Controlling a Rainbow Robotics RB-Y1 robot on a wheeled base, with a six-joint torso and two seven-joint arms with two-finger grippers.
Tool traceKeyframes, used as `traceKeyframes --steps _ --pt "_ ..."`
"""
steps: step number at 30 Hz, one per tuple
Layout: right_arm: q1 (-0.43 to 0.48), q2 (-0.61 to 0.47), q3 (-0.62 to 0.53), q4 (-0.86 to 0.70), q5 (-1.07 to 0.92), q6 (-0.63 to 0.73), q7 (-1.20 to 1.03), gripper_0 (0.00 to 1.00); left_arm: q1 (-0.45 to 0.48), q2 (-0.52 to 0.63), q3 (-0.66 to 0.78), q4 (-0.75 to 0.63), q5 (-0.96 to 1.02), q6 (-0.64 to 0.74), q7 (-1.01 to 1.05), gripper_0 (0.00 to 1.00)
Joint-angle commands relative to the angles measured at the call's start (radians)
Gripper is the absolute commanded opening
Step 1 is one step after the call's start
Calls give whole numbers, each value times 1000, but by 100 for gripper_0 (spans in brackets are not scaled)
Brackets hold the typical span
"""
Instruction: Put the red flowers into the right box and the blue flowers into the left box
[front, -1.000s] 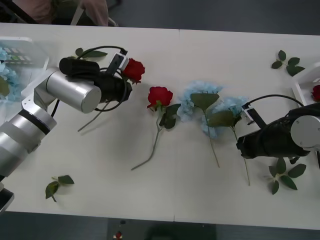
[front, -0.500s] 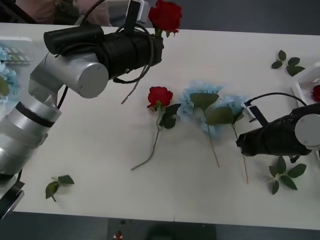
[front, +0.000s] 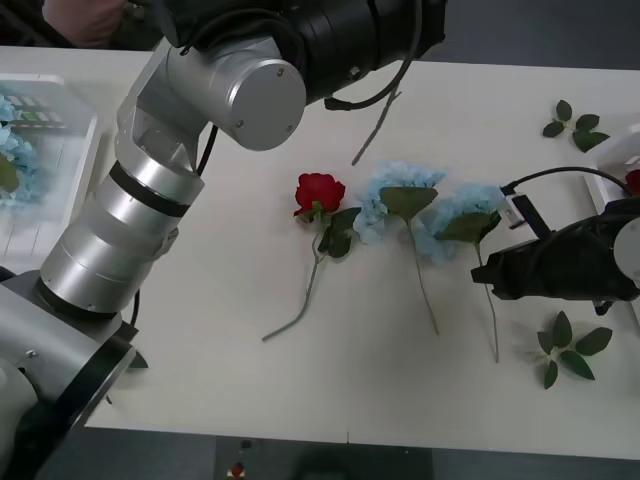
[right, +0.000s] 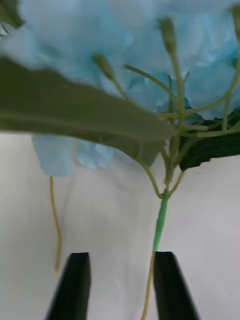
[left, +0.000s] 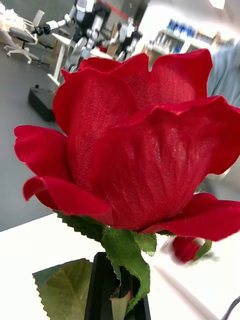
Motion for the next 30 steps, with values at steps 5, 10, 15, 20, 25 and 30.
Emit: traceKeyframes --steps 5,10,15,20,25,30 --pt "-10 -22 -95 -43 -155 -4 151 100 -36 -40 14 17 -14 -48 62 0" --pt "-17 -22 -171 -58 -281 4 283 100 -36 -39 7 20 -10 -68 70 0" --pt "-51 -21 -234 -57 -370 39 415 100 -36 -39 7 20 -10 -68 70 0" --pt "-100 -19 -260 -55 -465 42 523 100 -36 -39 7 20 -10 -68 70 0" --pt "-149 1 -289 -55 -529 60 556 100 -36 -39 7 20 -10 -68 70 0" --pt "-226 37 -329 -34 -543 120 541 100 -36 -39 7 20 -10 -68 70 0"
